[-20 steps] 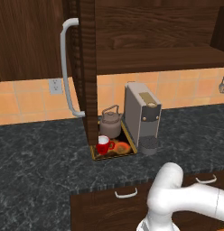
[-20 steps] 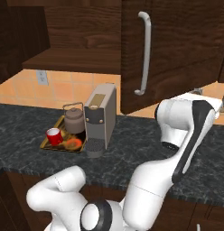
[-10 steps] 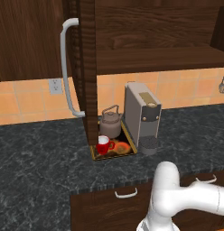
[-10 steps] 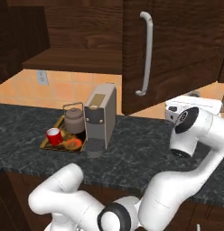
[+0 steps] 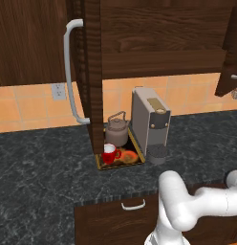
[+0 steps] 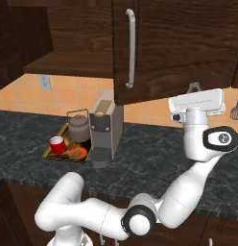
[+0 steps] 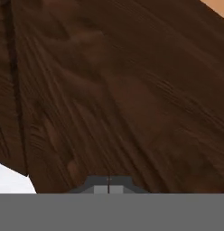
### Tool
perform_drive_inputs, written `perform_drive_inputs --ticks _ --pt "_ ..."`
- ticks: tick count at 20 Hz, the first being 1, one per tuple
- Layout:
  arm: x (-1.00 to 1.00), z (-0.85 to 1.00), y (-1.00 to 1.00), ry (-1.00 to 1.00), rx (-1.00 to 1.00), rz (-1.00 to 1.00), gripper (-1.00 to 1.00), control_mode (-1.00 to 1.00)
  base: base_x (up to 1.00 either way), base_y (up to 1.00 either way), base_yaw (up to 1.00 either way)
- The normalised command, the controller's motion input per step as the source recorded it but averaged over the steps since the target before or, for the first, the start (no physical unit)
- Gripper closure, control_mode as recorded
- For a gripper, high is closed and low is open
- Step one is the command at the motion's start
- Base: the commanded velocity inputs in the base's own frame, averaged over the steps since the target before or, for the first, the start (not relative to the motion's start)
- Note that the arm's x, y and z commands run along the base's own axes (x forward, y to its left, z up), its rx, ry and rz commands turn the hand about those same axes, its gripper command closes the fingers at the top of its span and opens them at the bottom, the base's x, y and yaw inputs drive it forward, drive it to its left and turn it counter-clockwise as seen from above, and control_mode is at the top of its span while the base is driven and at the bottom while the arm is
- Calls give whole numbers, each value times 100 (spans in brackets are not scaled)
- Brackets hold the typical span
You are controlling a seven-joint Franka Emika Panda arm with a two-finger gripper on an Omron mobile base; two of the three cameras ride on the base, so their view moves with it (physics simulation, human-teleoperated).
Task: Pick the kettle from the counter and place it on the tray. Then pick the mug from the cabinet and place it on the tray. Then close the cabinet doors.
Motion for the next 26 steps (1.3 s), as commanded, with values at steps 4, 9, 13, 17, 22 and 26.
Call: perform_drive_inputs --ticks 4,9,13,17,22,26 --pt "-20 8 1 -87 -67 44 100 -100 0 0 0" --pt "16 -3 20 -23 -78 43 100 -100 0 0 0" --pt "44 -10 28 11 -72 23 100 -100 0 0 0" --pt "51 0 15 32 -57 0 100 -100 0 0 0" --pt "69 2 1 45 -44 -17 100 -100 0 0 0" --pt "100 0 1 59 -40 -13 100 -100 0 0 0"
